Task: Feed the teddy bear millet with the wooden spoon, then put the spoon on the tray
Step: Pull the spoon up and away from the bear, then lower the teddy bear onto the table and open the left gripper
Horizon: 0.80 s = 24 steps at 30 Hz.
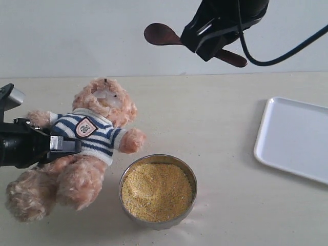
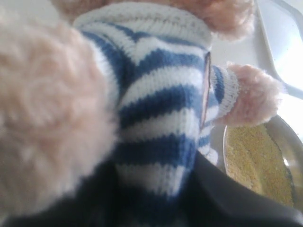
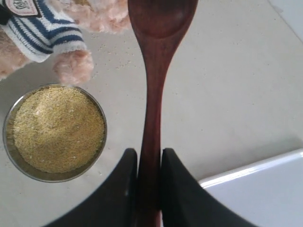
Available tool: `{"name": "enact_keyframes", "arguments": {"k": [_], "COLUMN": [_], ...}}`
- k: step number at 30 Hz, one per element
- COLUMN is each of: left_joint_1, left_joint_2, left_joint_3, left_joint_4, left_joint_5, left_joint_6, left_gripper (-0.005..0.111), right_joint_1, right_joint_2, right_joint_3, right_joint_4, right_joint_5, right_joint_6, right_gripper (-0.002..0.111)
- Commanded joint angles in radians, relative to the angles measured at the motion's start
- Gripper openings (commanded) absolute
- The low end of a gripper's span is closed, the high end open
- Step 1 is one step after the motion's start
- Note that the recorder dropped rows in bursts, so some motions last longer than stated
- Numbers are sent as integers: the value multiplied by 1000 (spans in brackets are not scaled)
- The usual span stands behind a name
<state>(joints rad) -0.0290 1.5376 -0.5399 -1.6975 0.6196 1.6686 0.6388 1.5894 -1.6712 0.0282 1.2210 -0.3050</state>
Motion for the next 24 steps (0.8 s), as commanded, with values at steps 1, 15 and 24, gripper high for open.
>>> {"name": "enact_keyframes", "arguments": {"k": [1, 15, 24], "left_joint_1": [-2, -2, -2], "left_joint_2": [0, 129, 229], "left_joint_3": [-5, -128, -164], "left_joint_4": [-47, -47, -47], "left_joint_5": [-2, -38, -40], "left_joint_6": [67, 106, 109], "left_gripper": [5, 5, 5], "right_joint_1": [-56, -72, -72], "right_joint_2": [-12, -12, -12], "right_joint_3": [-4, -4, -4], "right_joint_4": [58, 73, 46], "right_joint_5": [0, 0, 0], "right_joint_6": [-25, -19, -19], "right_gripper": [0, 0, 0]}}
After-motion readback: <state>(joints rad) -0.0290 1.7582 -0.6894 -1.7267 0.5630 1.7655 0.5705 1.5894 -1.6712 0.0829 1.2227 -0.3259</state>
